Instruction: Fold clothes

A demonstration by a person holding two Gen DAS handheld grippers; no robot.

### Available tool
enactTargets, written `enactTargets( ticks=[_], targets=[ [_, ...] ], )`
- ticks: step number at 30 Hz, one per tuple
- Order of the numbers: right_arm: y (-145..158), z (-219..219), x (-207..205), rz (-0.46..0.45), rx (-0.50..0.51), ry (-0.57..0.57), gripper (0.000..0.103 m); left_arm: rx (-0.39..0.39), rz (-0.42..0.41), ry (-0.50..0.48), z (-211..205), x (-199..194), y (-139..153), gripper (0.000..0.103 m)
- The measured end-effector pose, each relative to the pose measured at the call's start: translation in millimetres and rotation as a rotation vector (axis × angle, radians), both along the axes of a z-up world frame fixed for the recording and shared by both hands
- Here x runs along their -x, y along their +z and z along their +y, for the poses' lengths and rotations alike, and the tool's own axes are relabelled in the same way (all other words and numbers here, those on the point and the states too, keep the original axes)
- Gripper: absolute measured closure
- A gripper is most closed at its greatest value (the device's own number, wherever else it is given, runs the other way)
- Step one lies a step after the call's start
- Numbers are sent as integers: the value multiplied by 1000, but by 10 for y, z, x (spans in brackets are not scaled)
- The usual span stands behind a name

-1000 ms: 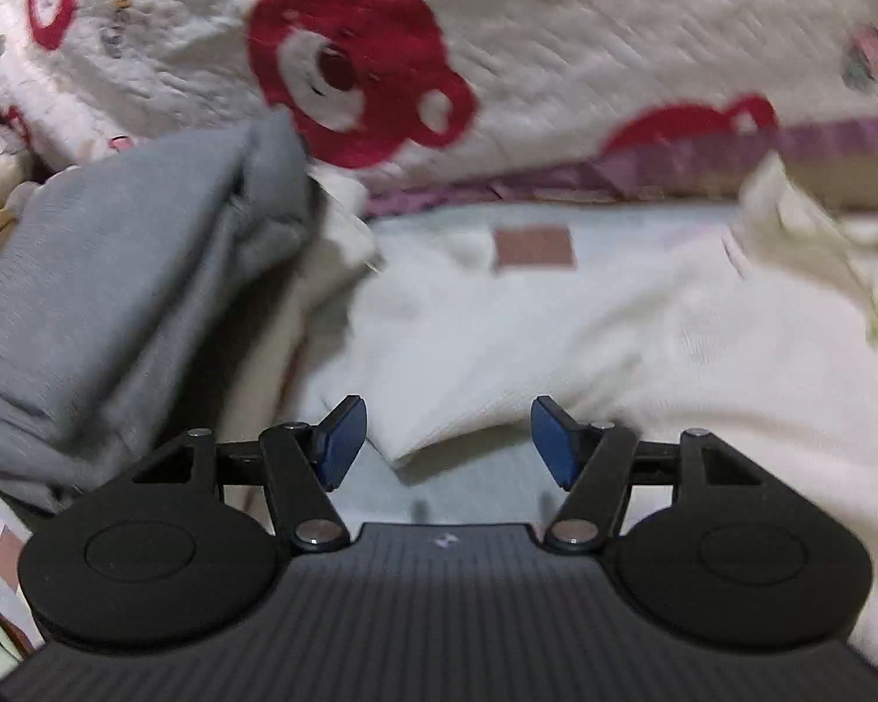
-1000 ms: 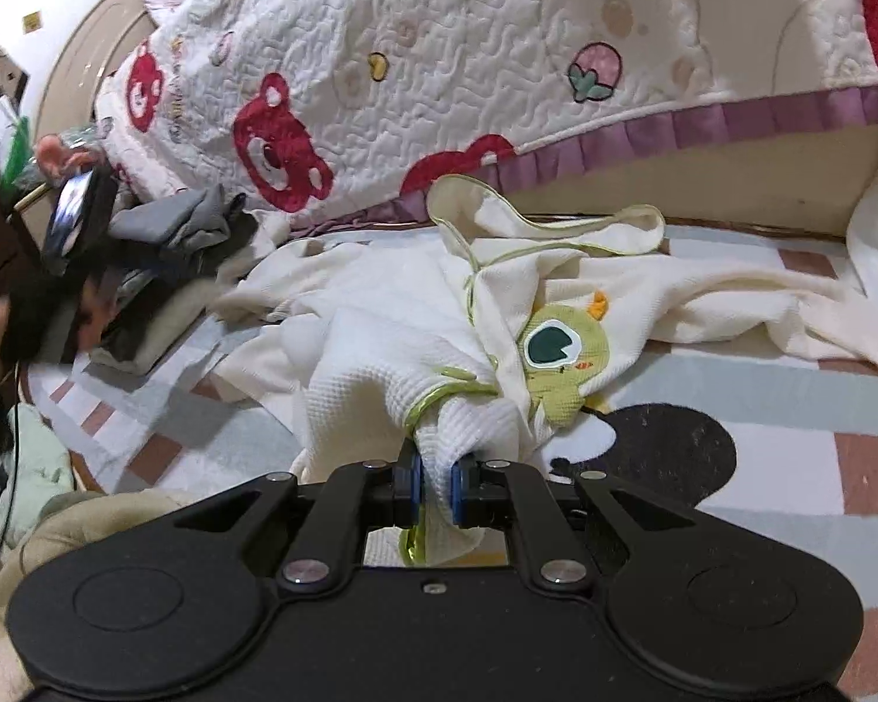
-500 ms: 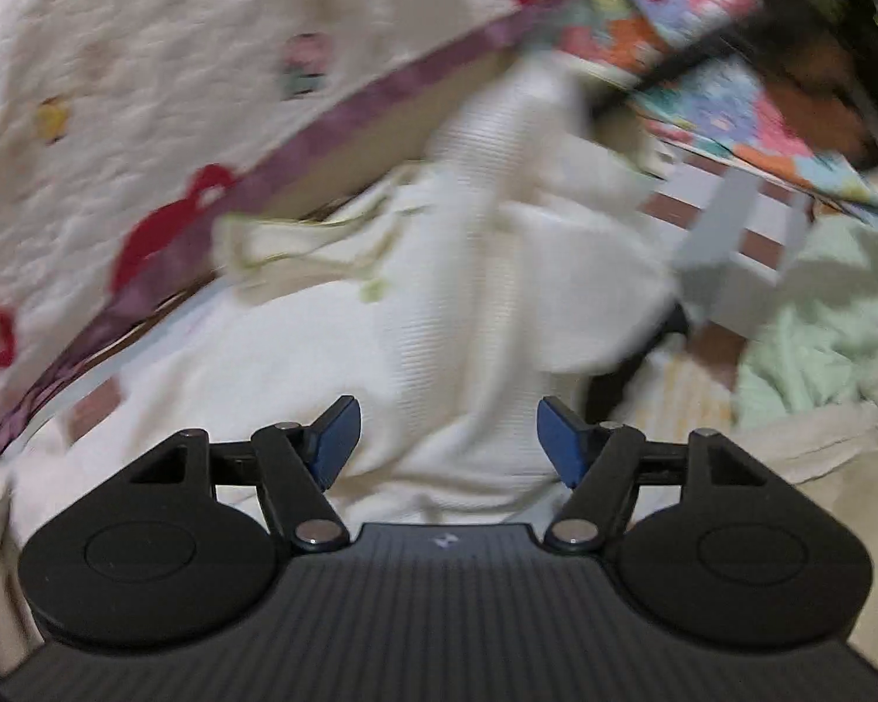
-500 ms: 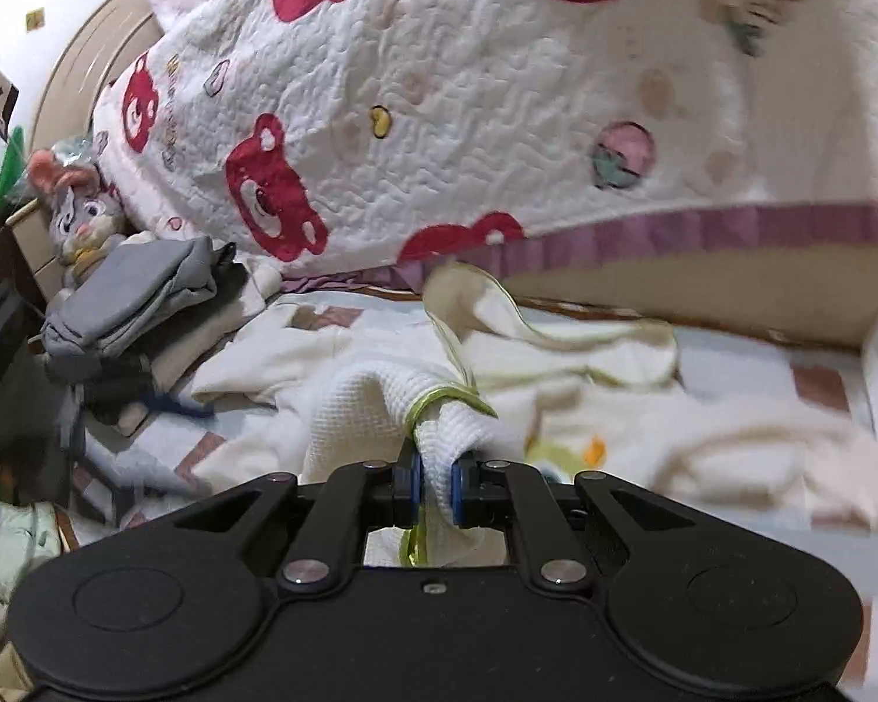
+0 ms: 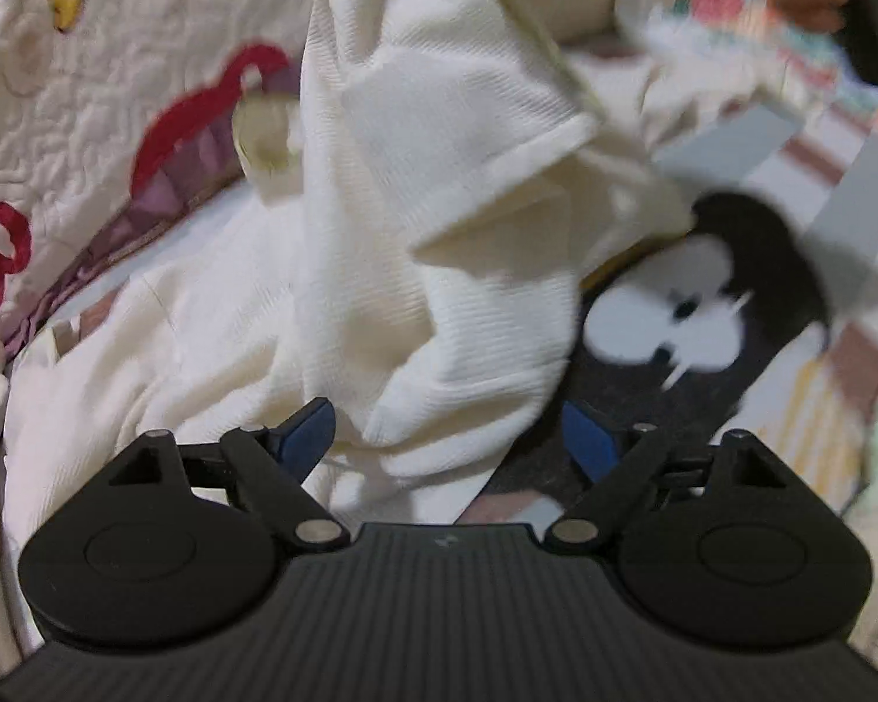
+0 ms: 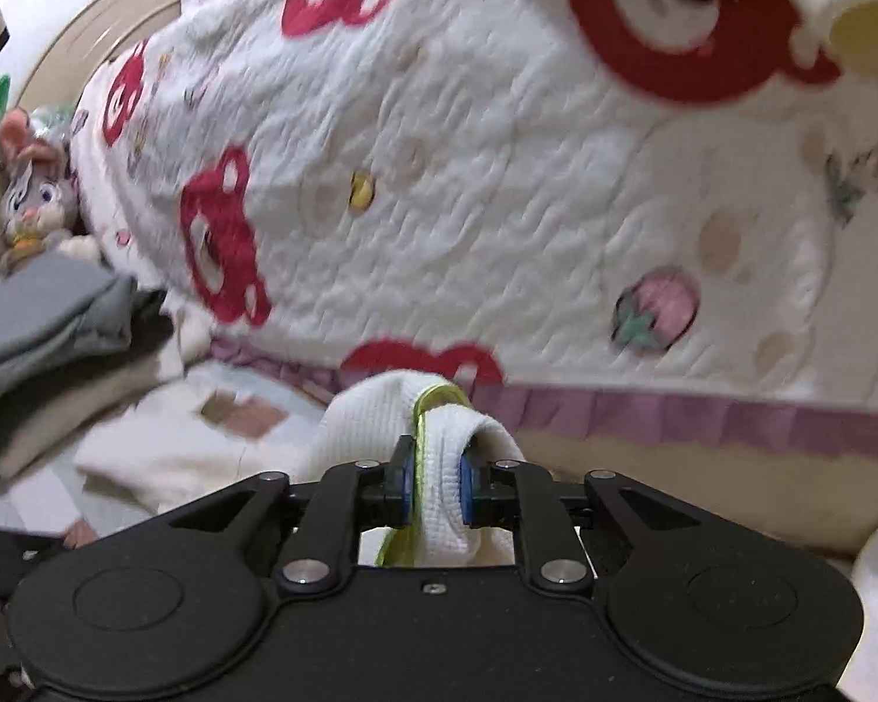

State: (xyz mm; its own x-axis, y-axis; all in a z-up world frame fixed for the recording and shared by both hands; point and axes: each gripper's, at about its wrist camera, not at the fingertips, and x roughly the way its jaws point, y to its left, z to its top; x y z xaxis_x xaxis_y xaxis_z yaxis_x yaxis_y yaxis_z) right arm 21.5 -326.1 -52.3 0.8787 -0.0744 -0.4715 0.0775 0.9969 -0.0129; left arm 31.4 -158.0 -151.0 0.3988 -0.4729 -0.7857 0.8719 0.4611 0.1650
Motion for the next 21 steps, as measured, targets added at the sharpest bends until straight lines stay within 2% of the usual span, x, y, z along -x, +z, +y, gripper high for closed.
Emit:
enactTargets(
  ticks=[1,4,6,7,8,10,12,13,16,18,21],
  targets=[
    [-58,-31,13,3,-16,-10,83,-14,-6,11,-41,-3,-42,18],
    [-168,-111,103,18,-33,-60,78,37,20,46,-68,16,-144,19],
    [-203,-176,179,30,-43,-89,74,8,46,88,-79,-94,-159,47],
    [-214,-215,209,39,-52,-102,73,-6,59,108,-84,-148,-166,76],
    [-222,-265,235,53,-68,-116,68,-12,77,131,-77,-210,-163,88],
    [-238,-366,289,80,-98,-143,64,122,187,208,127,-444,29,90],
    [-237,-399,358,128,-132,-104,63,284,296,301,407,-691,192,90],
    [-232,-400,396,156,-150,-69,63,350,319,353,555,-803,256,90],
    [-223,-283,523,199,-142,28,63,483,291,552,1017,-1024,334,92],
    [-342,-167,559,237,-158,75,63,501,240,638,1260,-1136,326,93],
    [-619,26,556,322,-193,135,63,494,251,623,1405,-1172,269,93]
  ],
)
